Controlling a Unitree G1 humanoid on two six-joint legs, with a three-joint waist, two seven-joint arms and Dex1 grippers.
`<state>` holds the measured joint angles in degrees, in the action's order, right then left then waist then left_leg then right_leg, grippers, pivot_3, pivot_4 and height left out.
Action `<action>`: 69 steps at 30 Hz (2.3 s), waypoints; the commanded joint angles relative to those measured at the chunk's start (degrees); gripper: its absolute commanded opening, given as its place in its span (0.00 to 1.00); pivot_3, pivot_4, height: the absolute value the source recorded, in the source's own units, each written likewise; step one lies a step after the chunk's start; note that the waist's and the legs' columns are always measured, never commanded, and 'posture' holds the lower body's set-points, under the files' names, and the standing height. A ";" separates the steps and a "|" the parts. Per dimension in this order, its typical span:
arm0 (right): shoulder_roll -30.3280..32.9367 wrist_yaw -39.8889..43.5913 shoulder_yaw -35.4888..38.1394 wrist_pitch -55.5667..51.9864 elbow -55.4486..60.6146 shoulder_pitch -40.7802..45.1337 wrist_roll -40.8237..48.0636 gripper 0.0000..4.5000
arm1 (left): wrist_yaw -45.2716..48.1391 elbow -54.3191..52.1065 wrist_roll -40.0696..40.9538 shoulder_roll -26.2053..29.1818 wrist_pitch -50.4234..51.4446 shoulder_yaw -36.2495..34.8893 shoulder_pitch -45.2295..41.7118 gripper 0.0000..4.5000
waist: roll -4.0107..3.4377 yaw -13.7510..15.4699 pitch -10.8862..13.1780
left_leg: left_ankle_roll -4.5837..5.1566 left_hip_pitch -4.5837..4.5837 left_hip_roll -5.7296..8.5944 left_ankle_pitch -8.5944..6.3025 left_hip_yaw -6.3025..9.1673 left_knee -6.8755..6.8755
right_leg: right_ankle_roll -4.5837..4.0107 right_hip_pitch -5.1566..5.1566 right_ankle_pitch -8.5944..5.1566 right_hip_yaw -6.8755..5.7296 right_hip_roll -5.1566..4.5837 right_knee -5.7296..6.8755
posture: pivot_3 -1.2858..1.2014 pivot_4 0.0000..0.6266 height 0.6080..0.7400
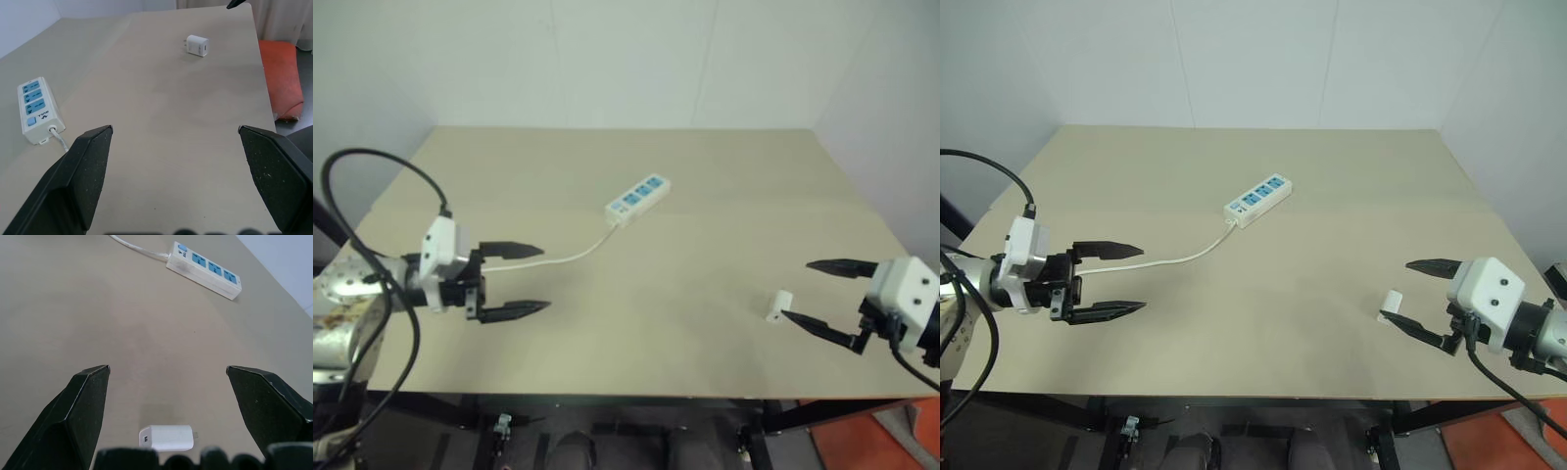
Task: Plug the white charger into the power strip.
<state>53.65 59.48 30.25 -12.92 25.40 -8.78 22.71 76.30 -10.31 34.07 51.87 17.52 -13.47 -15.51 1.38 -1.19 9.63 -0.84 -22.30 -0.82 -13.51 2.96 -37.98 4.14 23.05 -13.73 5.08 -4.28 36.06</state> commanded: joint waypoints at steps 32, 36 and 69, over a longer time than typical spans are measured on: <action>-0.22 -2.40 -0.53 0.62 3.49 0.83 -1.28 1.00 | -28.39 35.03 -26.17 -20.99 24.44 25.18 -37.65 1.00 | 0.13 -0.09 0.07 | 0.00 -0.06 0.10 0.00 0.08 -0.01 | -0.09 0.03 0.11 -0.01 0.02 0.03 | 0.52 0.24 1.00; -0.26 -2.93 -0.36 0.47 4.18 0.37 -1.24 1.00 | -30.48 44.65 -28.78 -25.12 24.66 26.37 -41.88 1.00 | 0.16 0.01 0.09 | 0.00 -0.06 0.10 0.00 0.08 -0.01 | -0.07 0.03 0.09 0.00 0.02 0.03 | 0.52 0.24 1.00; -0.59 -3.87 -0.20 0.46 5.56 -1.02 -1.35 1.00 | -11.40 44.83 -29.58 -25.05 4.48 22.96 -34.09 0.01 | 0.17 0.28 0.09 | -0.01 -0.07 0.16 0.00 0.09 0.00 | -0.15 0.02 0.17 0.00 -0.05 0.05 | 0.52 0.24 1.00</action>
<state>52.94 56.12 29.09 -12.87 29.88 -10.18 21.42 59.44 40.81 2.37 25.67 24.40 8.96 -50.52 1.54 -0.90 9.72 -0.85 -22.37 -0.67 -13.51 3.04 -37.98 3.98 23.08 -13.56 5.08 -4.33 36.12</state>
